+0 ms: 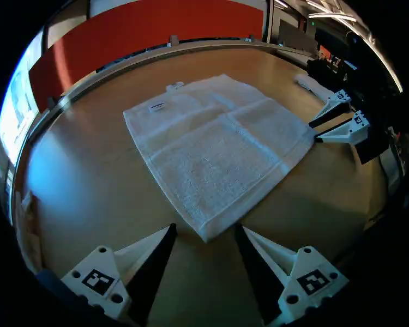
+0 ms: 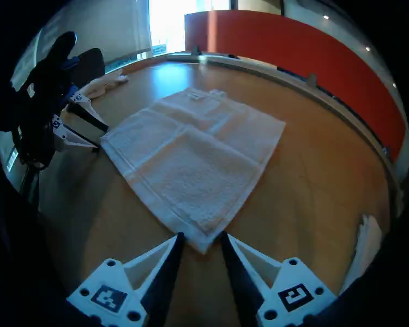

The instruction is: Fold towel

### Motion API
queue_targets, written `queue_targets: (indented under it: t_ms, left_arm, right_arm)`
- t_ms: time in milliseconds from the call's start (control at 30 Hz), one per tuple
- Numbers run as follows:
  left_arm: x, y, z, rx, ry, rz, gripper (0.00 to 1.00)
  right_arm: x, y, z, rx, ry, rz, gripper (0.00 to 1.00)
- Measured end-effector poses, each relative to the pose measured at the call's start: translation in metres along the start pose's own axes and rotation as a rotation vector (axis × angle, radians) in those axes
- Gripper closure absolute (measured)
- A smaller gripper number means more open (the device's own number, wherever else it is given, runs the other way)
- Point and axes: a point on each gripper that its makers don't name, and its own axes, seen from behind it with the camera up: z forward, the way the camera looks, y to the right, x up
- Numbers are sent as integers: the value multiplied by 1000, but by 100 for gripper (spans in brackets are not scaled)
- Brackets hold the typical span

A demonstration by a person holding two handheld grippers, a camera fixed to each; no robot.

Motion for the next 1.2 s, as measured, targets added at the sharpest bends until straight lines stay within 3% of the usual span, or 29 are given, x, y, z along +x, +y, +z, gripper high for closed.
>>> queue_targets:
  t_ms: [100, 233, 300, 433, 567, 767, 1200]
  left_arm:
    - [0, 1, 0, 2, 2, -2, 34]
    - [0, 1, 0, 6, 1, -7, 46]
    - [0, 1, 0, 7, -2, -8, 48]
    - [1, -1, 1, 13, -7, -15, 67]
    - [1, -4, 1, 26, -12, -31, 79]
    - [2, -6, 0, 36, -16, -49, 87]
    - [9, -3, -6, 28, -9, -98, 90]
  right_arm:
    - [0, 1, 0, -3, 0, 6, 70]
    - [1, -1, 1, -1, -1, 11, 78]
    - [1, -2, 0, 0, -2, 14, 78]
    - [1, -4, 0, 5, -5, 24, 80]
    - [2, -7, 0, 11, -7, 36, 82]
    - [3, -9, 0, 12, -6, 38, 84]
    - [17, -6, -8, 2, 27, 44, 84]
